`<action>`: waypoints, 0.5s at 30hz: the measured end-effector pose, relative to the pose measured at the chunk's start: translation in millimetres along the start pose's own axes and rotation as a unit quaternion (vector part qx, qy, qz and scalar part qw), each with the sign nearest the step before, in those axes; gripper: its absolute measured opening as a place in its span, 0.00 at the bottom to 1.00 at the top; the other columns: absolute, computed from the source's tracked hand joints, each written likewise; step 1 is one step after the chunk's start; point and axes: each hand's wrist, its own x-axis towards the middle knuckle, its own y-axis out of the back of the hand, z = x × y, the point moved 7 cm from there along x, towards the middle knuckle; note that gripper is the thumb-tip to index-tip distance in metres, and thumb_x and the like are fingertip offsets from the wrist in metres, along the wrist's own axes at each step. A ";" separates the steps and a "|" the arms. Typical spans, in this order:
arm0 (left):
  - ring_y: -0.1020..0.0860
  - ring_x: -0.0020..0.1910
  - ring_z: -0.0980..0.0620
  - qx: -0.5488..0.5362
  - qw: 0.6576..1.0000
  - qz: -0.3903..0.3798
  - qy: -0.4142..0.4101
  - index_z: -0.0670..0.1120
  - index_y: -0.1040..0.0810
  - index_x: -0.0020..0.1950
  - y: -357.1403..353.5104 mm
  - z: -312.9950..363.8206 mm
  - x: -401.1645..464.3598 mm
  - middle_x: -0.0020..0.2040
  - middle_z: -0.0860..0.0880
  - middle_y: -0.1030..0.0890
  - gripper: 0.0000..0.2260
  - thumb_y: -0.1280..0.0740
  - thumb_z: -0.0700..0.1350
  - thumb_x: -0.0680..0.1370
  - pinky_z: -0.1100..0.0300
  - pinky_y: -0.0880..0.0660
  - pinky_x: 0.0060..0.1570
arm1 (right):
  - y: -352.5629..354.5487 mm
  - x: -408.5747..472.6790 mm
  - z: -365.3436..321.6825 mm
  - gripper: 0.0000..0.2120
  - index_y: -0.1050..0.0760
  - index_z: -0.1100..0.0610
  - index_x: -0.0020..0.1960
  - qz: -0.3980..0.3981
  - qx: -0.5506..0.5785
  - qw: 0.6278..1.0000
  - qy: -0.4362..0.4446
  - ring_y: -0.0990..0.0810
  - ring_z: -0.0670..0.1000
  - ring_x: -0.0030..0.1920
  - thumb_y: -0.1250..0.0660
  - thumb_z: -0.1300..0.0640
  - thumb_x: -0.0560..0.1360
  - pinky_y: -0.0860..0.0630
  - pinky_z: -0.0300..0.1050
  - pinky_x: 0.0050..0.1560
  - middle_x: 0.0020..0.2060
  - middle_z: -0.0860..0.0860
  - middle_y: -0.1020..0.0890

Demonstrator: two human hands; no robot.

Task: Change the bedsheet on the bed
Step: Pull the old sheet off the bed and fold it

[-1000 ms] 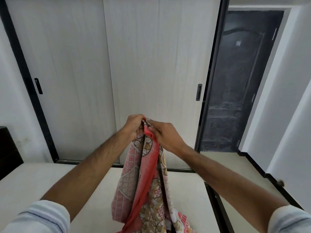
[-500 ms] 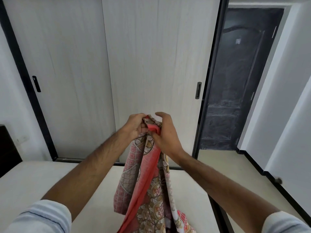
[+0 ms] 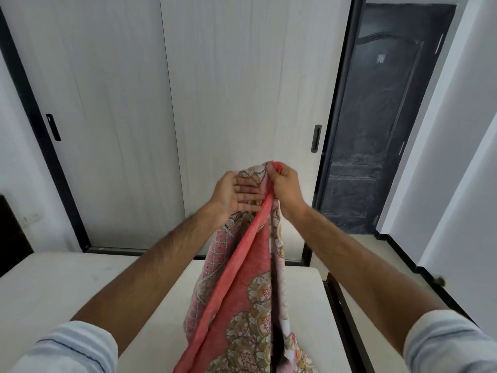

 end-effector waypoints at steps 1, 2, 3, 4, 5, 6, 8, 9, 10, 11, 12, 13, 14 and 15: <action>0.17 0.42 0.41 0.022 1.000 -0.014 -0.014 0.37 0.22 0.51 -4.4 0.5 -2.2 0.44 0.38 0.17 0.17 0.47 0.45 0.84 0.48 0.17 0.35 | 1.3 6.9 0.4 0.10 0.22 0.64 0.49 -0.015 0.026 0.999 -0.023 0.21 0.64 0.44 0.39 0.59 0.83 0.24 0.65 0.54 0.45 0.69 0.20; 0.18 0.42 0.42 0.058 0.997 -0.025 -0.040 0.38 0.21 0.50 -7.2 1.7 -3.3 0.44 0.39 0.17 0.15 0.46 0.42 0.84 0.50 0.19 0.34 | 1.4 12.0 -0.8 0.11 0.23 0.65 0.49 -0.031 0.040 0.998 -0.037 0.23 0.64 0.44 0.39 0.59 0.83 0.25 0.65 0.53 0.44 0.70 0.22; 0.19 0.40 0.44 0.102 0.991 -0.035 -0.076 0.39 0.21 0.50 -9.0 4.7 -4.5 0.43 0.40 0.16 0.12 0.44 0.39 0.83 0.52 0.21 0.33 | 1.6 16.8 -3.0 0.11 0.23 0.65 0.48 -0.048 0.045 0.997 -0.042 0.23 0.63 0.44 0.39 0.60 0.83 0.25 0.62 0.52 0.44 0.67 0.21; 0.19 0.38 0.46 0.148 0.981 -0.045 -0.117 0.40 0.21 0.50 -11.2 8.3 -7.0 0.42 0.42 0.16 0.10 0.42 0.36 0.82 0.54 0.23 0.32 | 1.5 20.8 -6.7 0.11 0.23 0.64 0.46 -0.066 0.039 0.996 -0.040 0.22 0.60 0.43 0.39 0.60 0.83 0.24 0.57 0.51 0.42 0.64 0.20; 0.19 0.36 0.47 0.186 0.968 -0.055 -0.161 0.40 0.20 0.51 -13.3 11.5 -8.4 0.41 0.43 0.16 0.09 0.41 0.34 0.81 0.56 0.25 0.30 | 1.1 24.6 -11.9 0.11 0.24 0.62 0.44 -0.085 0.029 0.995 -0.036 0.20 0.57 0.39 0.39 0.61 0.83 0.22 0.52 0.48 0.38 0.60 0.19; 0.20 0.35 0.49 0.211 0.953 -0.060 -0.209 0.40 0.20 0.52 -14.7 15.2 -10.7 0.41 0.45 0.16 0.08 0.39 0.33 0.81 0.58 0.26 0.28 | 0.8 27.7 -19.0 0.12 0.24 0.61 0.43 -0.104 0.019 0.994 -0.032 0.19 0.53 0.36 0.40 0.62 0.83 0.20 0.47 0.44 0.35 0.56 0.18; 0.20 0.37 0.53 0.246 0.913 -0.035 -0.325 0.42 0.21 0.54 -13.1 25.9 -18.9 0.44 0.49 0.16 0.06 0.34 0.34 0.80 0.61 0.25 0.33 | 2.3 35.7 -35.3 0.12 0.25 0.60 0.42 -0.143 0.014 0.989 -0.024 0.19 0.49 0.34 0.40 0.62 0.83 0.19 0.43 0.41 0.33 0.52 0.17; 0.21 0.41 0.54 0.273 0.884 -0.001 -0.380 0.45 0.22 0.55 -9.4 30.9 -23.4 0.48 0.51 0.18 0.07 0.30 0.36 0.79 0.62 0.26 0.38 | 4.3 40.3 -44.2 0.11 0.25 0.60 0.43 -0.163 0.016 0.986 -0.021 0.18 0.49 0.35 0.40 0.61 0.83 0.19 0.44 0.43 0.33 0.51 0.17; 0.22 0.45 0.55 0.311 0.852 0.039 -0.419 0.48 0.24 0.58 -3.9 32.5 -24.0 0.52 0.51 0.21 0.13 0.25 0.41 0.76 0.63 0.26 0.43 | 7.4 44.5 -54.2 0.10 0.25 0.60 0.44 -0.179 0.020 0.983 -0.015 0.18 0.49 0.36 0.40 0.61 0.83 0.19 0.44 0.45 0.34 0.51 0.17; 0.24 0.51 0.54 0.342 0.832 0.058 -0.434 0.52 0.26 0.61 0.6 31.7 -21.0 0.58 0.51 0.24 0.21 0.22 0.47 0.72 0.64 0.27 0.48 | 10.9 49.5 -63.0 0.09 0.25 0.60 0.45 -0.193 0.026 0.981 -0.008 0.18 0.49 0.37 0.40 0.60 0.83 0.19 0.44 0.46 0.35 0.50 0.17; 0.26 0.58 0.54 0.371 0.830 0.048 -0.414 0.55 0.29 0.65 3.5 28.4 -13.6 0.63 0.51 0.27 0.29 0.20 0.53 0.69 0.63 0.28 0.54 | 14.5 54.1 -71.3 0.09 0.25 0.60 0.46 -0.203 0.033 0.979 -0.005 0.18 0.48 0.37 0.40 0.61 0.83 0.18 0.44 0.47 0.35 0.50 0.17; 0.27 0.63 0.54 0.381 0.850 0.015 -0.364 0.57 0.32 0.68 4.9 22.1 -3.8 0.67 0.52 0.29 0.36 0.19 0.58 0.66 0.61 0.29 0.60 | 17.6 58.4 -78.9 0.09 0.25 0.60 0.47 -0.211 0.041 0.977 -0.003 0.18 0.47 0.36 0.41 0.61 0.83 0.18 0.43 0.45 0.35 0.49 0.17; 0.27 0.65 0.54 0.371 0.878 -0.035 -0.299 0.57 0.33 0.69 3.8 13.5 3.2 0.68 0.51 0.28 0.40 0.18 0.61 0.62 0.58 0.29 0.63 | 20.4 61.5 -86.6 0.10 0.25 0.60 0.47 -0.217 0.046 0.975 0.000 0.18 0.46 0.34 0.42 0.61 0.84 0.18 0.42 0.43 0.33 0.49 0.18; 0.24 0.64 0.54 0.352 0.901 -0.090 -0.239 0.56 0.32 0.68 0.9 4.8 8.9 0.67 0.51 0.25 0.43 0.17 0.62 0.60 0.56 0.27 0.64 | 22.9 64.6 -94.8 0.11 0.25 0.60 0.47 -0.223 0.048 0.974 0.006 0.19 0.46 0.33 0.43 0.61 0.84 0.19 0.41 0.41 0.32 0.48 0.19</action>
